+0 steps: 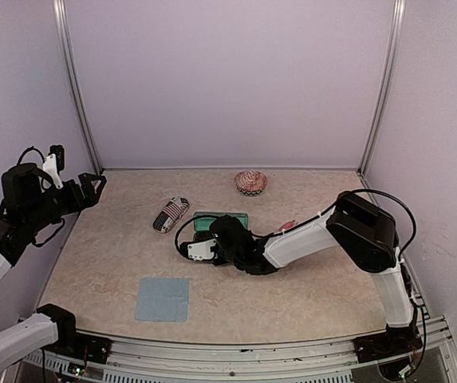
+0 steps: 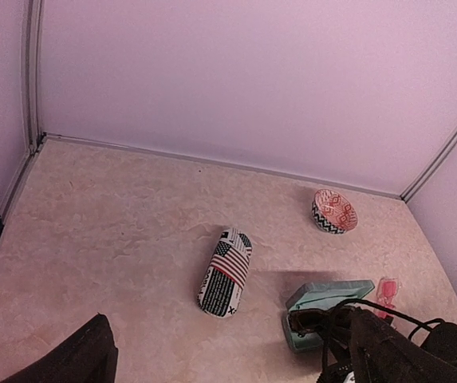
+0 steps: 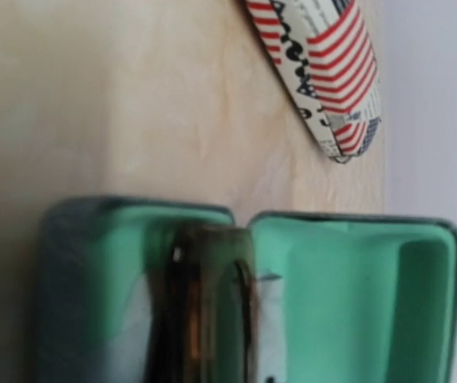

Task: Organize the sunglasses
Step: Place the sunglasses in the sunglasses case, then close the case with sunglasses at the center of the board, then move the case with the sunglasses to the center of the board.

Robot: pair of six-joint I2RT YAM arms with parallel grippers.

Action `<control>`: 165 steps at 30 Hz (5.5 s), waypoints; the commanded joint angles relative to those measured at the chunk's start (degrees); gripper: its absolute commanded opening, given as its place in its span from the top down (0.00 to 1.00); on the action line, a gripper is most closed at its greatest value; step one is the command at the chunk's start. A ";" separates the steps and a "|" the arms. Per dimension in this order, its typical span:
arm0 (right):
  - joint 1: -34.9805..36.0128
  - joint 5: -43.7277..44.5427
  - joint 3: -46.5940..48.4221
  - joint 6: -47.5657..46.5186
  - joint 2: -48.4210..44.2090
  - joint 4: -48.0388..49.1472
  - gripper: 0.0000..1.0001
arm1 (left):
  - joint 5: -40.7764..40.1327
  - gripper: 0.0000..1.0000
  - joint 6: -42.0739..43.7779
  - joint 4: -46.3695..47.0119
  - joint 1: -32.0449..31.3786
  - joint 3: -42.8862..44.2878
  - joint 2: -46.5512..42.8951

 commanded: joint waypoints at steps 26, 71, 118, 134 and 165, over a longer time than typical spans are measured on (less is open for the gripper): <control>0.97 0.93 3.43 22.74 -19.09 -7.69 0.43 | 0.92 0.01 -0.31 1.48 0.58 -0.72 -0.30; -7.74 4.01 29.63 97.40 9.19 -28.01 0.46 | 4.08 0.01 -0.49 2.03 1.16 -1.16 -1.62; -0.11 1.66 7.88 95.67 -6.29 -24.60 0.43 | 3.46 0.01 -0.40 1.79 1.14 -1.16 -0.83; 2.60 -24.11 -7.14 93.98 -16.23 -26.23 0.44 | 2.35 0.01 -0.57 1.33 1.15 -0.90 1.58; -13.89 -14.58 6.24 94.10 2.69 -17.92 0.42 | 14.30 0.01 0.30 -2.00 -1.58 13.60 39.17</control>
